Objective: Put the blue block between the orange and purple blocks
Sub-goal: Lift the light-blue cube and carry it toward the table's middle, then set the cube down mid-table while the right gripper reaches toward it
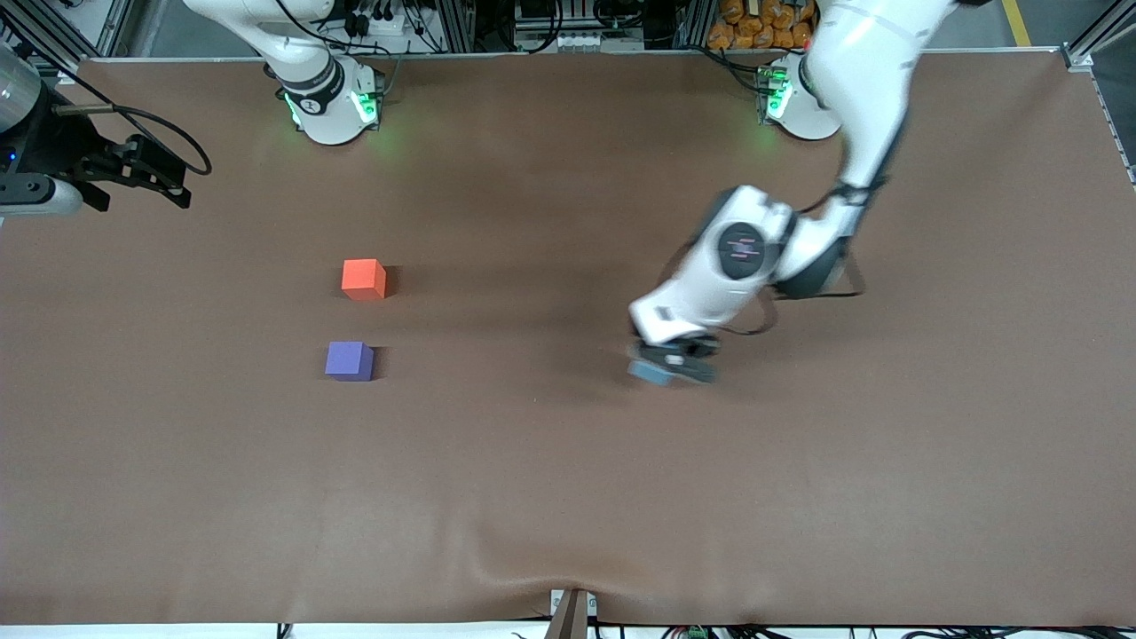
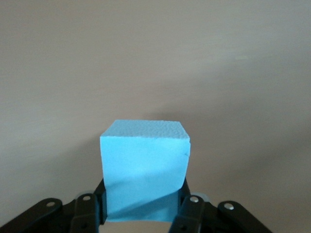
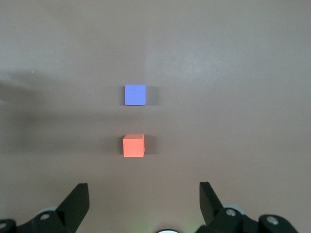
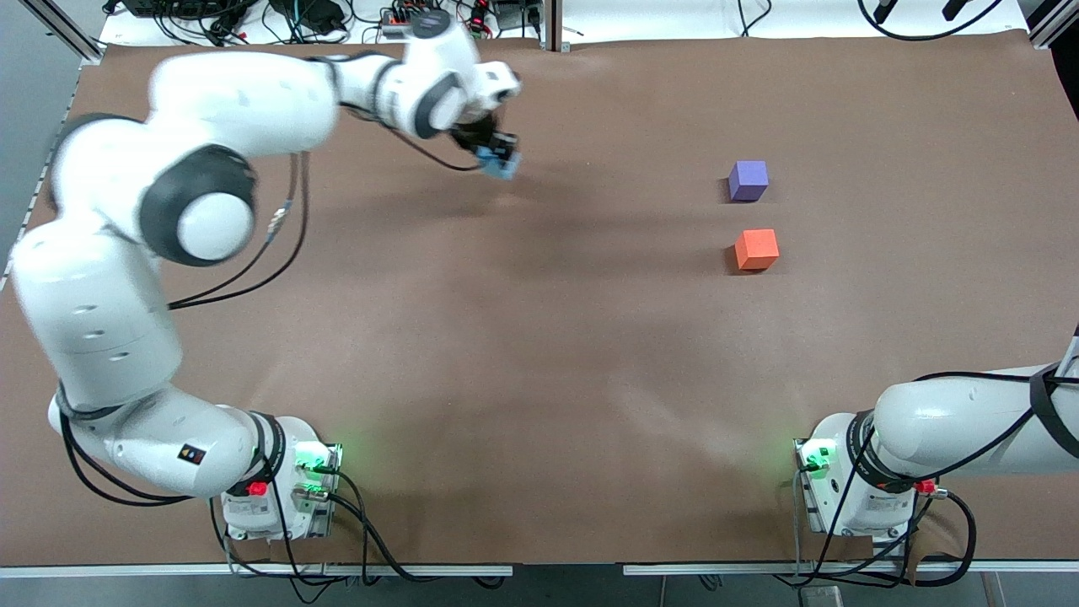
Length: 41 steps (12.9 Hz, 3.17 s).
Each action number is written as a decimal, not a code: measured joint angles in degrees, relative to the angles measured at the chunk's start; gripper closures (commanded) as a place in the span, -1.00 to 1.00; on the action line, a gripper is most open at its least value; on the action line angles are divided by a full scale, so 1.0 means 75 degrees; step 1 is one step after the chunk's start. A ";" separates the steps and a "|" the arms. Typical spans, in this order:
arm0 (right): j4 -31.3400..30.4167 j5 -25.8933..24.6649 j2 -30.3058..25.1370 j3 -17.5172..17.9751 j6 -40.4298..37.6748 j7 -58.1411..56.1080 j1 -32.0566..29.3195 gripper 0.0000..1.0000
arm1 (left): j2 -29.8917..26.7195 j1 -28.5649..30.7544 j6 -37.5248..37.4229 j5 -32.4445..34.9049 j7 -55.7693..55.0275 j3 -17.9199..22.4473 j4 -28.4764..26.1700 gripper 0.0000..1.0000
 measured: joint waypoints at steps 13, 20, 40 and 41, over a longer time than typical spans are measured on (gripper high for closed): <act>0.0000 0.0006 0.0066 0.0013 -0.0062 0.0000 0.0002 -1.00 | 0.2297 -0.2565 0.0047 0.0000 -0.0399 0.0091 0.2553 1.00; -0.0012 0.0023 0.0174 0.0052 -0.0083 -0.0002 0.0036 -1.00 | 0.2294 -0.2632 0.0033 0.0001 -0.1153 0.0110 0.2693 -1.00; -0.2306 0.0413 0.2343 0.0136 0.3907 0.7158 0.3488 -1.00 | -0.1680 0.1762 -0.5156 0.0006 -0.0915 0.0953 0.2785 -1.00; -0.2410 0.0413 0.2506 0.0136 0.4263 0.7533 0.3704 -1.00 | -0.1715 0.1838 -0.5257 0.0006 -0.0907 0.0956 0.2781 -1.00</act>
